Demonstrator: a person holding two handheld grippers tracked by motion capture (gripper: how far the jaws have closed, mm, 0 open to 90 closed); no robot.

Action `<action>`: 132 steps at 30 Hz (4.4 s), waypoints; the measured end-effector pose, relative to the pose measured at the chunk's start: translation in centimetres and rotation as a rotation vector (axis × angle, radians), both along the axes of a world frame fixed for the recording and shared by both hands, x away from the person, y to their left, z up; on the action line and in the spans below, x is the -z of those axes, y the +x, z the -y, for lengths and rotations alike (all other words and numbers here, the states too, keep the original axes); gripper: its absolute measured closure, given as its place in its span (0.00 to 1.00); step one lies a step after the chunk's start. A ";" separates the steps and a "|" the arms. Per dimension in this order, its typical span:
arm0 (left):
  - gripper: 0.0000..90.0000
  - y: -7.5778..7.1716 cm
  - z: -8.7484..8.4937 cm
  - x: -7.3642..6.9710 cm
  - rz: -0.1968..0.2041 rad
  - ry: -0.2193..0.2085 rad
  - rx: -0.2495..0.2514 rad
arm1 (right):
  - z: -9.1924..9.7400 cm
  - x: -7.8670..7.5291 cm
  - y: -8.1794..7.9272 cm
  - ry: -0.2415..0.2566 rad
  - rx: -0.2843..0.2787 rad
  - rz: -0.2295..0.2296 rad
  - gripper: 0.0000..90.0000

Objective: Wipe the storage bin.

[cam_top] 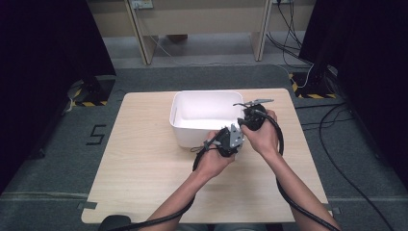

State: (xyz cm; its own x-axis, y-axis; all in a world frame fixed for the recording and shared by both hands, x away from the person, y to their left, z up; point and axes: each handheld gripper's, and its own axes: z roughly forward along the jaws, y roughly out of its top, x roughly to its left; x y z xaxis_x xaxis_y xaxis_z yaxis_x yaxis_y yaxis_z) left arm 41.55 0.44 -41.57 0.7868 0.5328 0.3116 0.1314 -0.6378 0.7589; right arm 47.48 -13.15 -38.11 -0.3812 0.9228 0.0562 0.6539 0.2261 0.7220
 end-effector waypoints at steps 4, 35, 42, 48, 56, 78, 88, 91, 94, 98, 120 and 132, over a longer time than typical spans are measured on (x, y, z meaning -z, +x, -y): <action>0.82 0.1 0.1 0.0 0.002 0.001 0.004 | 0.0 0.0 0.0 0.001 0.000 -0.001 0.79; 0.82 0.5 0.8 1.3 -0.004 0.024 0.024 | 0.1 0.0 0.1 0.004 -0.007 0.001 0.79; 0.82 0.5 1.0 2.2 -0.014 0.032 0.020 | 0.1 0.0 0.0 0.003 -0.009 0.002 0.79; 0.82 0.7 1.1 2.8 -0.019 0.040 0.018 | 0.1 0.0 0.1 0.005 -0.008 0.000 0.79; 0.82 0.9 1.4 3.8 -0.037 0.057 0.015 | 0.1 0.0 0.0 0.005 -0.009 0.002 0.79; 0.82 1.3 1.8 6.1 -0.081 0.094 0.007 | 0.1 0.0 0.0 0.006 -0.008 0.003 0.79; 0.82 0.0 0.6 4.4 -0.117 0.034 0.014 | 0.2 0.4 0.2 0.025 -0.008 0.009 0.70; 0.82 -0.5 0.1 3.8 -0.119 0.013 0.013 | 0.1 0.5 0.3 0.028 -0.004 0.006 0.66; 0.82 -1.5 -1.5 2.5 -0.116 -0.021 0.002 | 0.0 0.6 0.2 0.029 0.009 0.006 0.64; 0.82 -2.3 -3.1 1.6 -0.114 -0.027 -0.005 | 0.1 0.4 0.2 0.040 0.026 0.003 0.63; 0.82 -5.6 -23.0 -3.9 -0.008 -0.215 -0.371 | -0.8 0.0 0.8 -0.021 0.067 -0.048 0.79; 0.82 -3.9 -25.6 -3.6 0.007 -0.183 -0.461 | 0.5 -0.6 1.7 -0.092 -0.109 -0.078 0.97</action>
